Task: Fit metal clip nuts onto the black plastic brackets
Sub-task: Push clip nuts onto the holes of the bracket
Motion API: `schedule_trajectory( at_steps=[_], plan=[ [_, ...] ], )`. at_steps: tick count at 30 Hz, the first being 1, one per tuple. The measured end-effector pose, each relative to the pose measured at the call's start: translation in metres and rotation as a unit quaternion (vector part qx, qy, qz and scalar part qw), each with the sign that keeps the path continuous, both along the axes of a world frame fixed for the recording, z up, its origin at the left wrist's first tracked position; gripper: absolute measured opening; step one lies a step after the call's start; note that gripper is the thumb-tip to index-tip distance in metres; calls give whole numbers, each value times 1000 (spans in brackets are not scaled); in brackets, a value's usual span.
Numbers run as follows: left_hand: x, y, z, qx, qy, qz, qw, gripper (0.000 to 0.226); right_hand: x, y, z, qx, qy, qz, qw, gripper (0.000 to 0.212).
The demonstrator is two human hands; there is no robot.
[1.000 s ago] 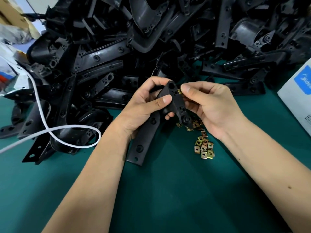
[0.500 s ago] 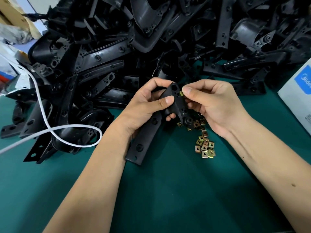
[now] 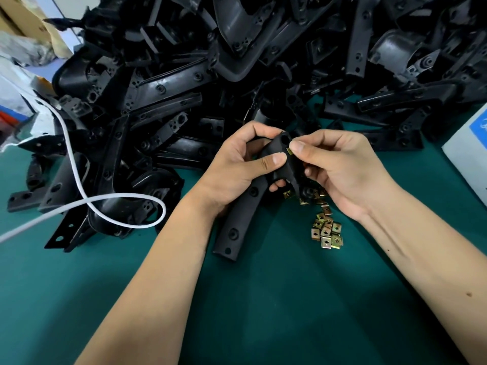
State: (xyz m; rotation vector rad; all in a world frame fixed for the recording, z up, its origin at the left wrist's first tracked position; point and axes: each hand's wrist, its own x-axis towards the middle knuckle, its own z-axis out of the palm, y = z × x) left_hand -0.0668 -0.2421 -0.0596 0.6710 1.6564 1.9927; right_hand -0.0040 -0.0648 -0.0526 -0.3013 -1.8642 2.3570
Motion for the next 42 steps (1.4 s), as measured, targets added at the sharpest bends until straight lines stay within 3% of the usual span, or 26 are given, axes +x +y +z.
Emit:
schedule_trajectory(
  at_steps=[4, 6, 10, 12, 15, 18, 21, 30, 34, 39, 42],
  plan=[
    [-12, -12, 2, -13, 21, 18, 1000, 26, -1, -10, -5, 64, 42, -2, 997, 18],
    [-19, -23, 6, 22, 16, 11, 1000, 27, 0, -19, -6, 102, 83, 11, 991, 21],
    [-25, -42, 14, 144, -19, 42, 988, 24, -7, -25, -7, 241, 124, -66, 960, 9],
    [-27, -50, 17, 233, -57, 57, 969, 25, -9, -24, -6, 338, 131, -74, 929, 11],
    [-25, -56, 25, 367, -120, 26, 922, 31, -14, -33, -2, 500, 133, -7, 856, 11],
    [-25, -59, 30, 457, -158, 18, 875, 63, -24, -53, 3, 626, 83, 77, 771, 19],
    [-27, -63, 31, 490, -159, 49, 856, 81, -35, -77, 4, 668, 49, 88, 737, 31],
    [-21, -59, 30, 467, -159, 15, 870, 48, -66, -118, -9, 630, -31, -22, 776, 27],
    [-21, -53, 25, 439, -199, -21, 876, 60, -73, -114, -6, 627, -44, 33, 777, 24],
    [-19, -43, 18, 357, -177, -39, 916, 35, -60, -88, 0, 601, -20, 113, 791, 33],
    [-18, -33, 7, 334, -178, -67, 923, 32, -42, -59, 4, 526, 43, 91, 845, 24]
  ],
)
